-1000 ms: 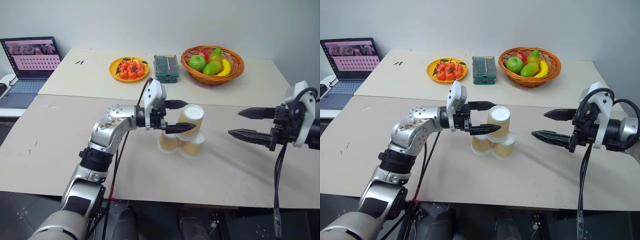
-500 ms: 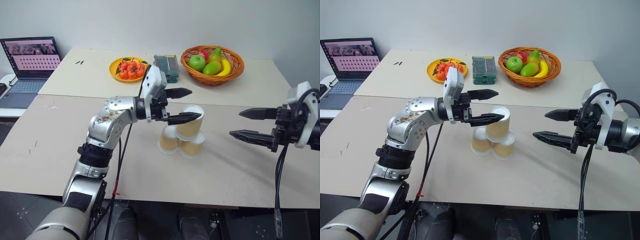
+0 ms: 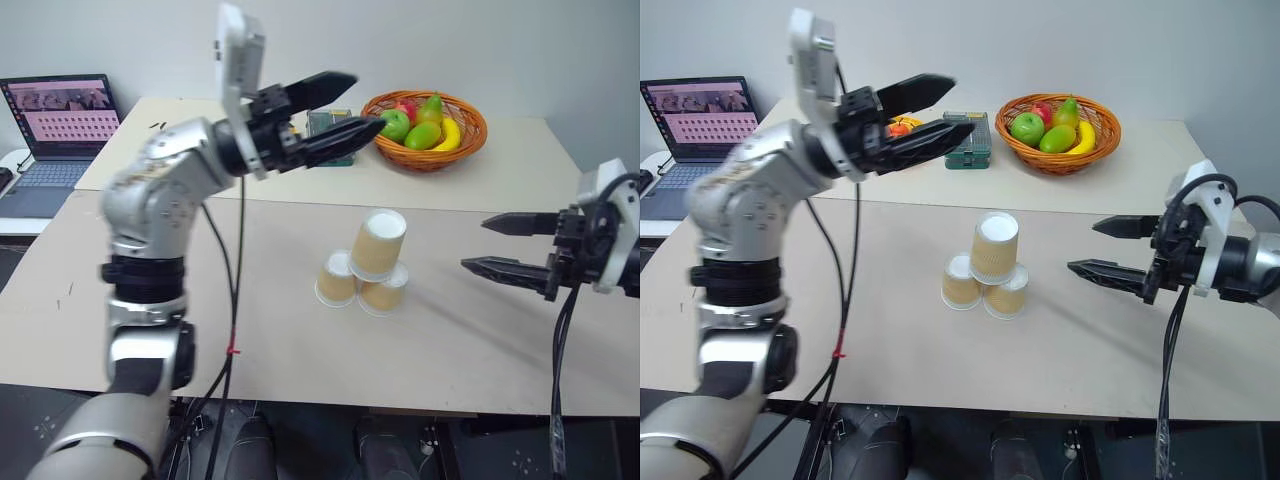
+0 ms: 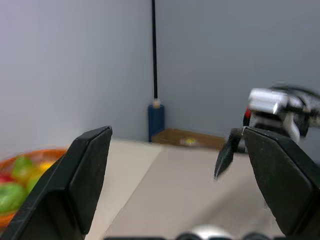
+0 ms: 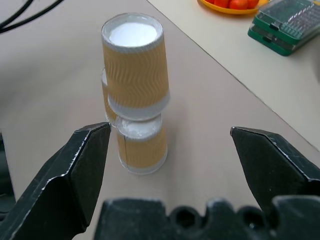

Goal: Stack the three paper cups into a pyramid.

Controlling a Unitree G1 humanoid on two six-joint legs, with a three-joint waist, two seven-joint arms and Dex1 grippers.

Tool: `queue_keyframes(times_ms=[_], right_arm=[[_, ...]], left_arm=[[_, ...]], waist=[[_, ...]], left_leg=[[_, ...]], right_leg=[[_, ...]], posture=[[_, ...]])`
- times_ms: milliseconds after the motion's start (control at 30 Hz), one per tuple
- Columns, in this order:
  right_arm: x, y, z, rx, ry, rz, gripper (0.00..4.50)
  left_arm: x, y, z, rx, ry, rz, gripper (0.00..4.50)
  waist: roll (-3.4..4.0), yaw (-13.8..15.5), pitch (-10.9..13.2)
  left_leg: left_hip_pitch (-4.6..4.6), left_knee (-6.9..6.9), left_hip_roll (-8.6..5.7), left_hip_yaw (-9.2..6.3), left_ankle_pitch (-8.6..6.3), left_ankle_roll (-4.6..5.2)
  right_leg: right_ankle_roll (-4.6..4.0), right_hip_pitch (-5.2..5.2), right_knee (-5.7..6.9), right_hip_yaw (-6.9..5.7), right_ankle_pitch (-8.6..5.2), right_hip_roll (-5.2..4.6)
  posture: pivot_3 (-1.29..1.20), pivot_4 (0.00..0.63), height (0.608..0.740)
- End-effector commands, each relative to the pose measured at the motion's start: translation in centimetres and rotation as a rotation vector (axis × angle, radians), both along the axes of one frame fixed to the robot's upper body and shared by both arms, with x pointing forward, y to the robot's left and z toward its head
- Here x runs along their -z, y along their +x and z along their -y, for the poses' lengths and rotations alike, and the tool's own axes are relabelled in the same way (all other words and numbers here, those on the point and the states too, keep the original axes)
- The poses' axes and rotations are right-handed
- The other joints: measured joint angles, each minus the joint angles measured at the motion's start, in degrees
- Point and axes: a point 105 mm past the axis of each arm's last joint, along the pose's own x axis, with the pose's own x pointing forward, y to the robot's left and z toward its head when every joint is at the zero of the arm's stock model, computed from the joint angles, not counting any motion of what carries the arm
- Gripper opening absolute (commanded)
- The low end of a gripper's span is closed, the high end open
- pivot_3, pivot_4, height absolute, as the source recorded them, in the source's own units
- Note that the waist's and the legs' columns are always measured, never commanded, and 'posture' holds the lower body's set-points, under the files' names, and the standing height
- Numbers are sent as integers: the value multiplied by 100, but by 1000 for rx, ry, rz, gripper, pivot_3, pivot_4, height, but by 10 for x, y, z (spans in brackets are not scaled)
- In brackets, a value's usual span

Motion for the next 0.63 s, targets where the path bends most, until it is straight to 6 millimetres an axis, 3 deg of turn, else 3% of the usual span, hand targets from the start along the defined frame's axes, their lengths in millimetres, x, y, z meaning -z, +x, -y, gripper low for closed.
queue_keyframes(times_ms=[33,100,200,400,633], right_arm=[[-10,-4,5,17,-4,44,4500],[6,1,9,52,-51,12,4500],[22,5,13,91,-125,-8,4500],[49,13,18,123,-202,-4,4500],[41,21,15,137,-147,55,4500]], left_arm=[[22,-16,-28,-127,154,-21,4450],[52,-19,-44,-238,249,-52,4450],[79,-21,-54,-311,292,-88,4450],[126,-29,-54,-403,287,-151,4450],[137,-19,-55,-493,226,-139,4450]], waist=[[2,-7,-1],[4,-32,-3],[-2,29,1],[-1,50,0],[-1,32,0]], left_leg=[[3,2,0,-4,0,0],[8,0,0,-4,0,0],[11,2,1,-7,2,-4],[1,18,1,-11,5,-9],[3,18,1,-12,5,-9]], right_leg=[[0,7,0,-5,-1,0],[-3,12,-3,-5,-2,0],[-6,12,1,-13,-4,0],[-29,8,-1,-17,-30,-1],[-29,10,-2,-17,-28,-1]], posture=[[0,150,740],[0,150,740],[0,150,740],[0,150,740],[0,150,740]])
